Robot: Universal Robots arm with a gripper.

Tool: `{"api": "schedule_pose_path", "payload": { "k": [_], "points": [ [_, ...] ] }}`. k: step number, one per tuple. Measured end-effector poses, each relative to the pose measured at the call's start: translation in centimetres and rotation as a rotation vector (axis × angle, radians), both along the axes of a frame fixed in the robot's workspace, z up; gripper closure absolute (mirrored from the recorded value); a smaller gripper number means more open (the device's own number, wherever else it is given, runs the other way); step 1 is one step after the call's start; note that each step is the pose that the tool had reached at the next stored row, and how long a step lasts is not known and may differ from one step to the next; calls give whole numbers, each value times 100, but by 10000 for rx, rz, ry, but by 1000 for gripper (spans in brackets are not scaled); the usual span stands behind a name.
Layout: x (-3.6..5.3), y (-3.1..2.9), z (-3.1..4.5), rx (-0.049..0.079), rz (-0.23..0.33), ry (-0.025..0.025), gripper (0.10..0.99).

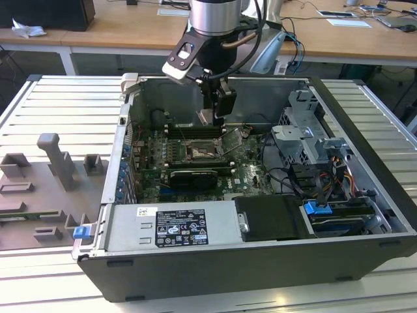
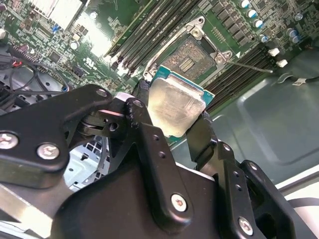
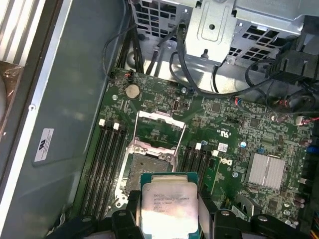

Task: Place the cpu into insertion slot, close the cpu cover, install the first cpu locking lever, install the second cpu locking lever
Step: 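Place the cpu into insertion slot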

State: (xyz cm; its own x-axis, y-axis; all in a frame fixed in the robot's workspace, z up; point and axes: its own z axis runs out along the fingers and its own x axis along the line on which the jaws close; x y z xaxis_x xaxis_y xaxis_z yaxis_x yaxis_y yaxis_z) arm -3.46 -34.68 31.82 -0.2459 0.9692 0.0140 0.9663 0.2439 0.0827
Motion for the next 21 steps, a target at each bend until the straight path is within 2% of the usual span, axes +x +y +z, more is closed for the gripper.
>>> {"api": "schedule_pose_path", "payload": {
  "k": [18, 21],
  "points": [
    [0, 0, -73, 1, -480, 0, 545],
    [0, 0, -103, 0, -595, 1, 545]
  ]
}}
